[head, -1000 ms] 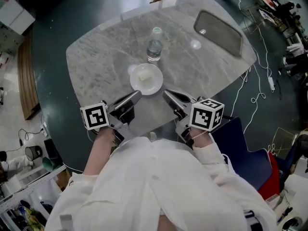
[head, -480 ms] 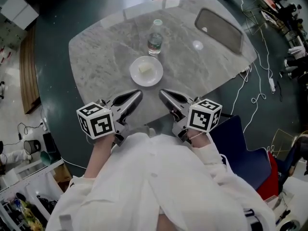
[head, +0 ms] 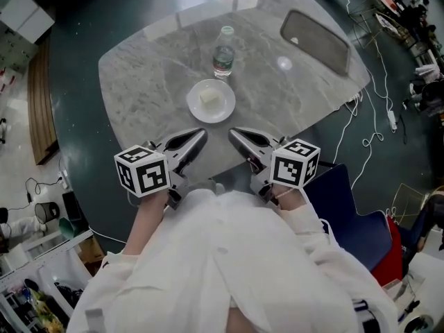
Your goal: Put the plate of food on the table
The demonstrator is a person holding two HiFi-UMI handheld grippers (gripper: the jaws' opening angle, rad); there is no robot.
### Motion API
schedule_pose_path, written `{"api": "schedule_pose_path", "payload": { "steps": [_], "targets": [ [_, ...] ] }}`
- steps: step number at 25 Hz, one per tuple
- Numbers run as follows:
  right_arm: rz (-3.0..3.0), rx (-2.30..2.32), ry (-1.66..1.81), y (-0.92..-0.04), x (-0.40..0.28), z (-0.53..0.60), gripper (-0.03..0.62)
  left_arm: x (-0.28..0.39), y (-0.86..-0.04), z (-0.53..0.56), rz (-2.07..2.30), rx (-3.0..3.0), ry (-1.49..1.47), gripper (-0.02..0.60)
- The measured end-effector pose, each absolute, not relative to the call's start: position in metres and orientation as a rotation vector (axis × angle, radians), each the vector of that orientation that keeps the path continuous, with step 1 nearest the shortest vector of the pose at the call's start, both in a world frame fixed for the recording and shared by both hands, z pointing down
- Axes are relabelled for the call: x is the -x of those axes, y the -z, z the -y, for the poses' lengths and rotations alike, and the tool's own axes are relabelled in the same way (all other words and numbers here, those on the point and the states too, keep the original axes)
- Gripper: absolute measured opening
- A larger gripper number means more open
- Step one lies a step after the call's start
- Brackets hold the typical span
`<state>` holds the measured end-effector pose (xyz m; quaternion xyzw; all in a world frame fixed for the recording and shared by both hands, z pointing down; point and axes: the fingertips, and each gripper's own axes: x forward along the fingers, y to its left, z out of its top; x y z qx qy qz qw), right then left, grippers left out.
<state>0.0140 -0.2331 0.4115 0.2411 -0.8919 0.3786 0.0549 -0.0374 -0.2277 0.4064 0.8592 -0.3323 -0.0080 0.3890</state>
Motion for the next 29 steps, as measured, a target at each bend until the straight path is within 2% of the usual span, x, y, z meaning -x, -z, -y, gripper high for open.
{"api": "schedule_pose_path", "payload": {
  "steps": [13, 29],
  "targets": [
    [2.667, -0.392, -0.843, -0.395, 0.003, 0.216, 0.002, 0.027, -0.411, 0.217, 0.801, -2.204, -0.072, 0.02],
    [2.613, -0.272, -0.737, -0.397, 0.006, 0.192, 0.002, 0.023, -0.41, 0.2, 0.789, -2.207, -0.101, 0.02]
  ]
}}
